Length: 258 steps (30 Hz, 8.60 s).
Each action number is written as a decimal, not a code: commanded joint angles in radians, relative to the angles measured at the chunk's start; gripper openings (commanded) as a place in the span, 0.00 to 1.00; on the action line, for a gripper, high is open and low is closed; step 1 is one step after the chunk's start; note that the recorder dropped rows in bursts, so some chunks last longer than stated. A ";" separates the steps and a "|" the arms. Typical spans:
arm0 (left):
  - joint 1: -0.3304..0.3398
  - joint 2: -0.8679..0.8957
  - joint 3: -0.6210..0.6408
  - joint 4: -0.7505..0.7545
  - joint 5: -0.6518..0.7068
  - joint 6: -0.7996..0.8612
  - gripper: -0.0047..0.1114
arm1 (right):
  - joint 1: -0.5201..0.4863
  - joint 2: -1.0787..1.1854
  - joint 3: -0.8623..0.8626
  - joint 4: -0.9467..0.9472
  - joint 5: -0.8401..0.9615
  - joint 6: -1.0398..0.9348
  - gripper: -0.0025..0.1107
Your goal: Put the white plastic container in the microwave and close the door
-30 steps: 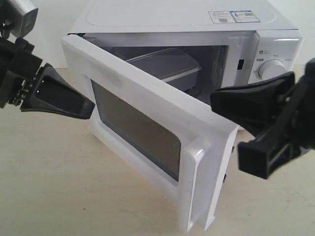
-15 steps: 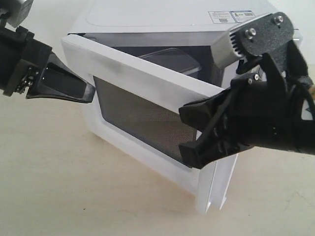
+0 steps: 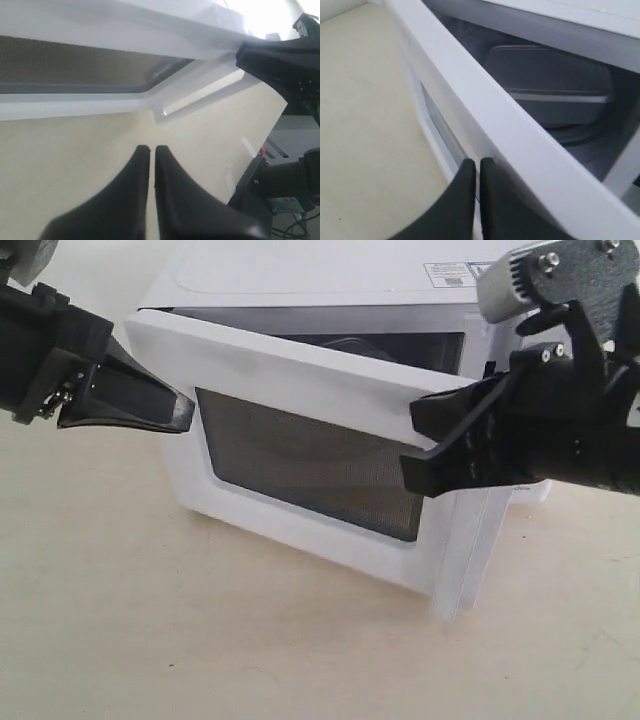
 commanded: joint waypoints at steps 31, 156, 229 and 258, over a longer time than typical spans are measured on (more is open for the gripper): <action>-0.004 -0.003 -0.005 -0.073 -0.051 0.079 0.08 | -0.135 0.280 -0.097 0.410 -0.294 -0.430 0.02; -0.004 -0.003 -0.005 -0.070 -0.111 0.090 0.08 | -0.424 -1.010 0.466 0.400 0.085 -0.315 0.02; -0.004 -0.003 -0.005 -0.070 -0.128 0.090 0.08 | -0.682 -1.092 0.635 -0.214 0.312 0.174 0.02; 0.182 -0.772 0.490 -0.077 -0.789 0.516 0.08 | -0.682 -1.092 0.635 -0.208 0.317 0.174 0.02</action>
